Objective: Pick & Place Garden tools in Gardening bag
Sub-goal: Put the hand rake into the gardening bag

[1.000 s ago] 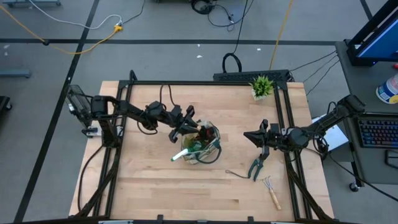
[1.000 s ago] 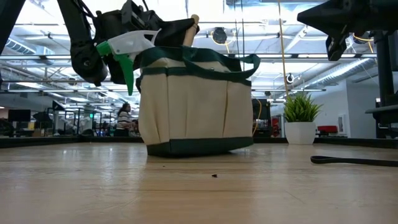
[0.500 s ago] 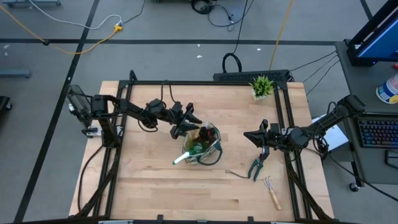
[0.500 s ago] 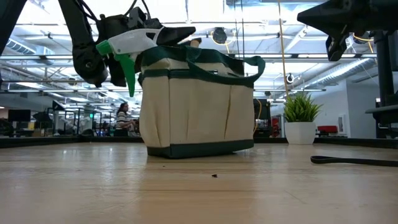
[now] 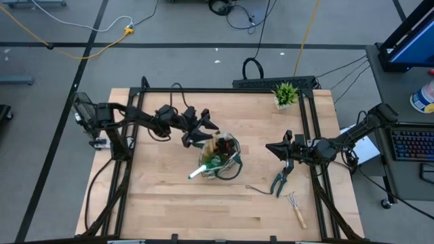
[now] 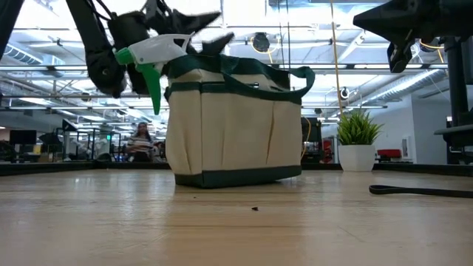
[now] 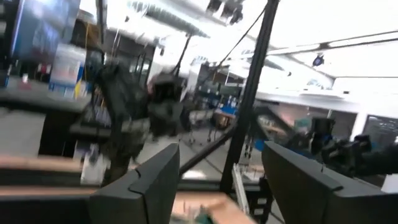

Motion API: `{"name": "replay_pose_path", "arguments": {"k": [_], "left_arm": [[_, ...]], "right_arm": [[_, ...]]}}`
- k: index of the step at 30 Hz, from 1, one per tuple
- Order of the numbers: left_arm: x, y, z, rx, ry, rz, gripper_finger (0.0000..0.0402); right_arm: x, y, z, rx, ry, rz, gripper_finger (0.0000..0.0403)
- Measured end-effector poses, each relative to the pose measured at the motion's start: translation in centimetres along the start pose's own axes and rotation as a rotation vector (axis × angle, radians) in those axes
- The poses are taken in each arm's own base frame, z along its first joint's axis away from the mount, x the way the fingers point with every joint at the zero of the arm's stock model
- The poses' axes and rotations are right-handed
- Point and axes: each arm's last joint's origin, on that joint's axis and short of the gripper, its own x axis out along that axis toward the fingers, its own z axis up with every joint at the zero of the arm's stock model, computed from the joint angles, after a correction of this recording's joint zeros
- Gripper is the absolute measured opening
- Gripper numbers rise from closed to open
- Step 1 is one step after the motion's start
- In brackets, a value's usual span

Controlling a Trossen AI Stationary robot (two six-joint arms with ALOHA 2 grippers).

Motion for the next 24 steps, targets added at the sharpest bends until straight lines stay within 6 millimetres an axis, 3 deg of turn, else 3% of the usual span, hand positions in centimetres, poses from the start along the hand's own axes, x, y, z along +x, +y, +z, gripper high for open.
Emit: {"name": "replay_pose_path", "arguments": {"k": [9,16,24], "left_arm": [[0.3,-2.1,4.0,0.028,-0.096,-0.034,0.0237],[0.3,-4.3,6.6,-0.127,-0.139,-0.11,0.0237],[0.5,-6.1,7.3,-0.255,-0.044,-0.275,0.0237]], "right_arm": [[0.0,0.0,0.0,-0.005,0.0,0.0,0.0],[0.0,0.0,0.0,-0.037,0.001,0.004,0.0],[-0.1,0.2,0.0,-0.094,0.006,0.019,0.0]]}}
